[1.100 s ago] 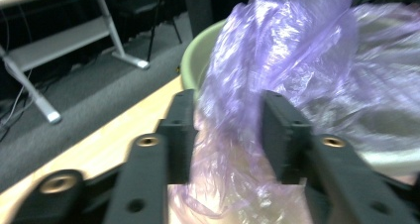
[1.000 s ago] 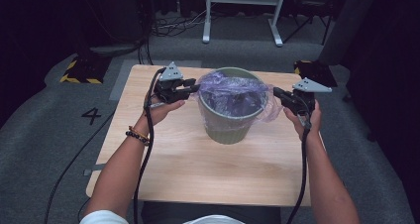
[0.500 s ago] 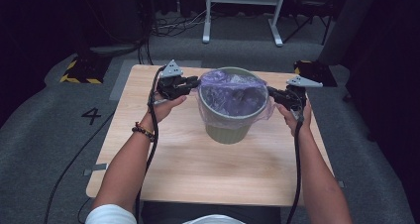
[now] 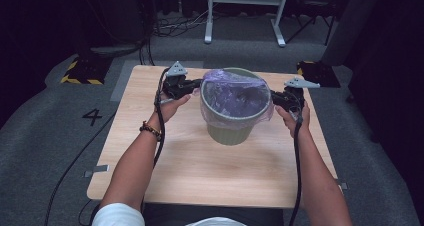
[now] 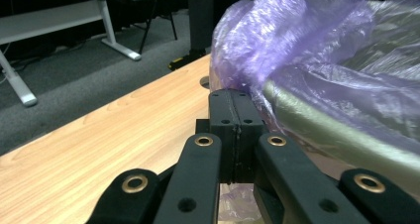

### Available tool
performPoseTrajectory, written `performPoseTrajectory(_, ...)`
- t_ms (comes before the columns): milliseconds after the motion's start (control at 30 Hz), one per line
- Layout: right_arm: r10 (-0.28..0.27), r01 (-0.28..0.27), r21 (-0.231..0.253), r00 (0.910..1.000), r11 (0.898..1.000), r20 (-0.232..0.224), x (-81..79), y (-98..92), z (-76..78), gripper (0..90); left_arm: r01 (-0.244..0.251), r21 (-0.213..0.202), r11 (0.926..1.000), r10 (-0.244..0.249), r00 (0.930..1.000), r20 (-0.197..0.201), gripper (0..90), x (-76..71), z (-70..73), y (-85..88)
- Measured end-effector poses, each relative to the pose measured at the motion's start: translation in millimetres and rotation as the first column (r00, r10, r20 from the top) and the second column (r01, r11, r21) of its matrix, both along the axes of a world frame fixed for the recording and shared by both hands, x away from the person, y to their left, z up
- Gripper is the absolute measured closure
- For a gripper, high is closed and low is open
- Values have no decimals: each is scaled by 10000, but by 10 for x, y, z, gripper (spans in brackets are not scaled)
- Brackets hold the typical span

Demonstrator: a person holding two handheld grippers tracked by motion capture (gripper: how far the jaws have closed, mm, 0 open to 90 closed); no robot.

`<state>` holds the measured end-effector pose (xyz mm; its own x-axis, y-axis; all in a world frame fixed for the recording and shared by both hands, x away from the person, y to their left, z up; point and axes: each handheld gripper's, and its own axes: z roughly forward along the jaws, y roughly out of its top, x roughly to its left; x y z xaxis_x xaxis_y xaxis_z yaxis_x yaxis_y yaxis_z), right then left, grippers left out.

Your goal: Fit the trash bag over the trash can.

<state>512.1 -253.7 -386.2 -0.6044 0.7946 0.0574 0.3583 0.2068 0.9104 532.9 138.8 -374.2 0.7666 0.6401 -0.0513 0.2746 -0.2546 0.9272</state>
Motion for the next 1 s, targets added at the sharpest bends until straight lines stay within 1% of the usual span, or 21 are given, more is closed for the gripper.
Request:
performPoseTrajectory(33,61,-61,-4,10000,10000,-19,0,7,-9,900,22,-43,10000,-22,10000,-86,898,18,-29,-25)
performPoseTrajectory(133,304,-303,142,9995,9994,-98,-2,18,-25,900,22,-116,9999,-24,9998,-179,899,28,-46,-36)
performPoseTrajectory(167,353,-351,159,9993,9993,-115,-5,21,-27,900,124,-265,9996,-133,9993,-352,899,35,-59,-34)
performPoseTrajectory(233,420,-419,94,9991,9991,-83,-17,15,-30,900,281,-288,9992,-295,9985,-466,899,34,-66,-19)
performPoseTrajectory(333,549,-547,159,9984,9984,-113,-33,-4,-33,900,517,-283,9983,-532,9969,-578,899,21,-73,-8)
performPoseTrajectory(367,613,-611,181,9981,9980,-106,-49,-14,-36,900,531,-213,9984,-542,9971,-529,898,3,-72,-7)
performPoseTrajectory(400,768,-764,267,9970,9967,-136,-84,-27,-43,900,713,-144,9974,-719,9963,-467,898,-36,-70,1)
performPoseTrajectory(500,1101,-1098,243,9939,9937,-88,-178,-51,-49,900,944,59,9955,-942,9951,-294,898,-130,-63,26)
performPoseTrajectory(567,1357,-1357,97,9907,9907,14,-264,-60,-42,900,1130,121,9935,-1128,9934,-193,898,-208,-62,54)
performPoseTrajectory(600,1357,-1357,97,9907,9907,14,-264,-60,-42,900,1130,121,9935,-1128,9934,-193,897,-208,-62,54)
performPoseTrajectory(633,1530,-1528,-147,9881,9881,127,-355,-73,-28,900,1130,70,9936,-1129,9935,-137,896,-258,-67,96)
performPoseTrajectory(700,1522,-1519,-163,9881,9883,210,-392,-94,-14,900,934,72,9956,-934,9956,-35,884,-279,-67,135)
performPoseTrajectory(733,1430,-1426,-155,9895,9897,234,-402,-106,-2,900,934,72,9956,-934,9956,-35,874,-279,-67,135)
performPoseTrajectory(767,1348,-1344,-124,9904,9908,305,-401,-122,11,900,637,66,9979,-638,9979,91,849,-281,-60,159)
performPoseTrajectory(800,1207,-1207,-26,9919,9927,384,-395,-137,25,900,501,11,9987,-501,9985,201,833,-274,-55,170)
performPoseTrajectory(833,1065,-1071,128,9935,9942,410,-386,-151,39,899,392,-56,9992,-391,9990,223,826,-269,-47,177)
performPoseTrajectory(900,802,-821,337,9953,9961,543,-360,-163,61,898,374,-170,9992,-367,9986,377,820,-257,-40,172)
performPoseTrajectory(967,570,-599,465,9965,9971,614,-324,-156,66,896,270,98,9996,-274,9987,440,823,-239,-34,136)
performPoseTrajectory(1000,472,-500,478,9972,9976,577,-307,-144,62,895,282,200,9994,-291,9987,415,826,-227,-35,115)
